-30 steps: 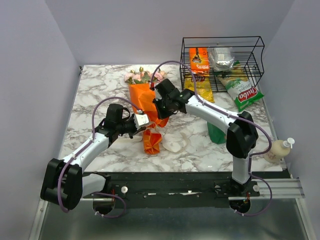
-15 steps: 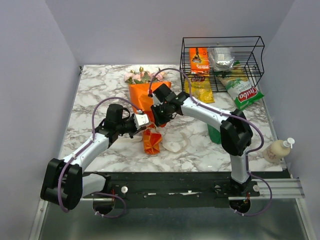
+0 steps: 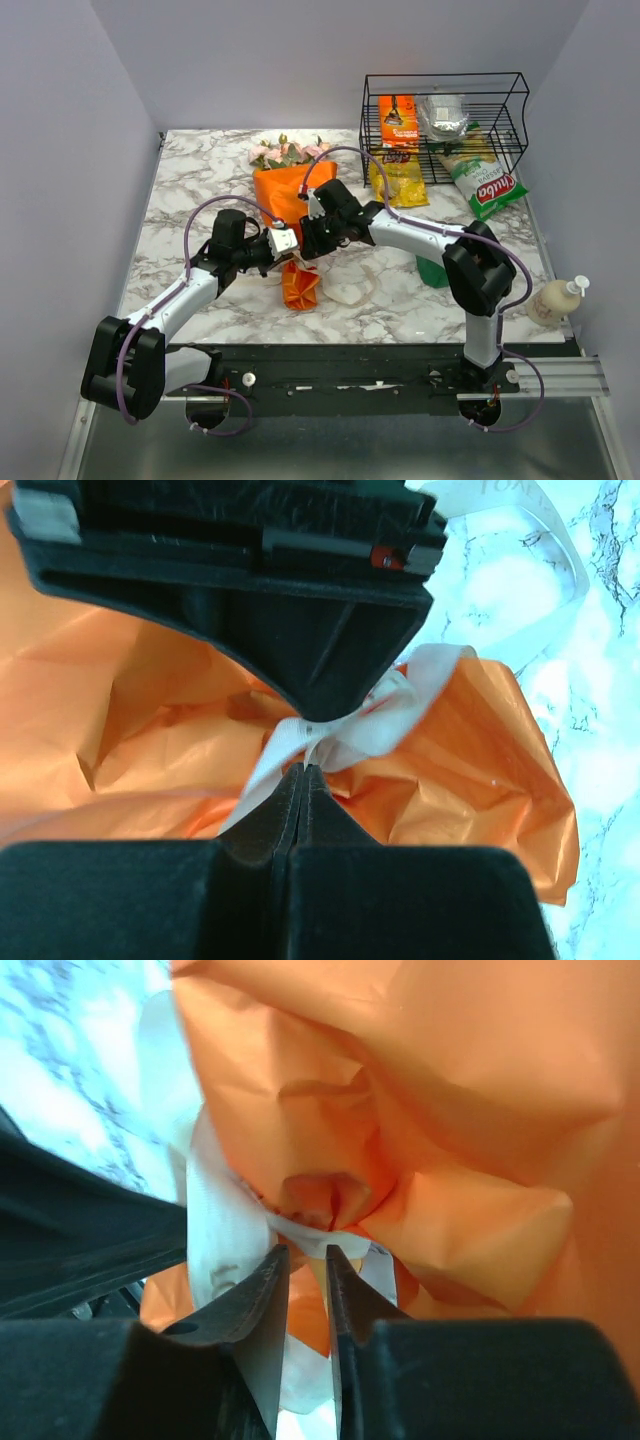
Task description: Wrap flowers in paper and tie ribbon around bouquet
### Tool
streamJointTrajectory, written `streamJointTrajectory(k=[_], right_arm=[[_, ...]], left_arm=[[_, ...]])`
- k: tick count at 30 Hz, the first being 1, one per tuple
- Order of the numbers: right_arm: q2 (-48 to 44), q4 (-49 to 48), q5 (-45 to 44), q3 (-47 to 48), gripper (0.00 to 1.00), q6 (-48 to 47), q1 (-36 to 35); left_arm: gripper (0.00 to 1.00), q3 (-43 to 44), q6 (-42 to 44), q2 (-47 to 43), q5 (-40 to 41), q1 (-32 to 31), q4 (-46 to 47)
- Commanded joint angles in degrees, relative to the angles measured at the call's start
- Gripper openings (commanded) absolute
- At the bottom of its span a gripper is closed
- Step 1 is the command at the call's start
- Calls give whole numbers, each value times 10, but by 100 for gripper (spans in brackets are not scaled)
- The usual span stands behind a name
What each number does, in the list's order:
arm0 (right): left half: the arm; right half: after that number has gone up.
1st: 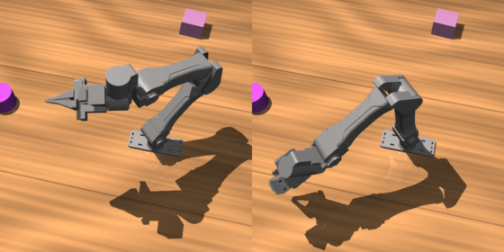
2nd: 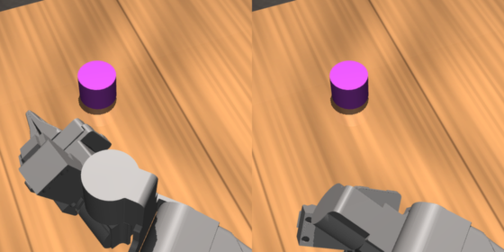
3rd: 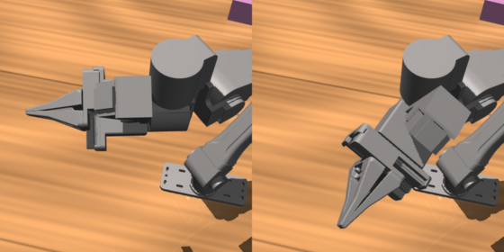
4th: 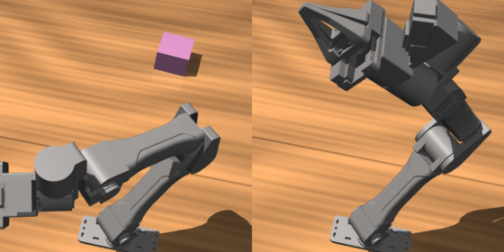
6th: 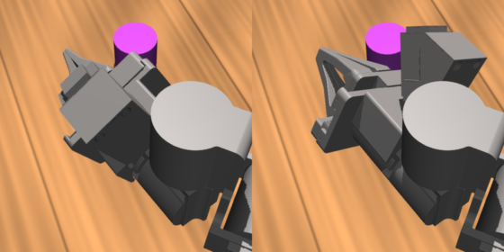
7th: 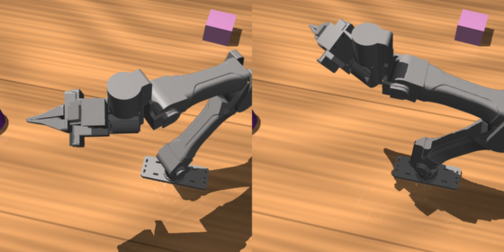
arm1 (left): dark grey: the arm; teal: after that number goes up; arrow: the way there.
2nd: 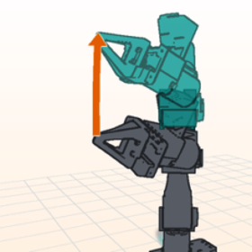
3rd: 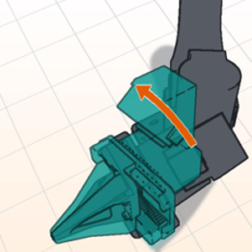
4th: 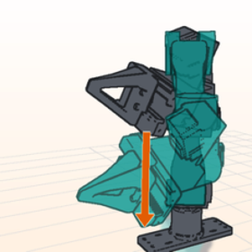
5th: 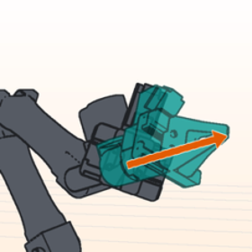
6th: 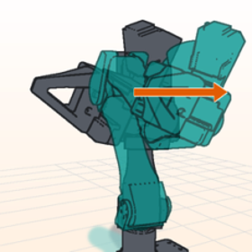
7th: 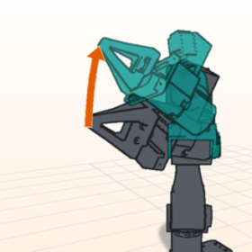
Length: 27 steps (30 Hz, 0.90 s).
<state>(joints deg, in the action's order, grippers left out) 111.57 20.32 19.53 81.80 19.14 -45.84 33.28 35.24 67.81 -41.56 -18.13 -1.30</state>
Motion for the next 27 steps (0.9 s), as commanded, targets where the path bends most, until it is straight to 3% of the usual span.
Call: streamJointTrajectory(k=[1,7,16,27], right_arm=[[-46,-106,45,-29,34,12,7],[-14,-109,91,-17,35,5,9],[-6,-106,126,-10,48,-35,12],[19,-97,116,10,45,-42,12]], left_arm=[[0,-4,17,-8,3,-2,14],[0,13,81,-10,35,-2,-54],[0,6,-16,-12,33,0,23],[0,9,-42,-21,-11,12,20]])
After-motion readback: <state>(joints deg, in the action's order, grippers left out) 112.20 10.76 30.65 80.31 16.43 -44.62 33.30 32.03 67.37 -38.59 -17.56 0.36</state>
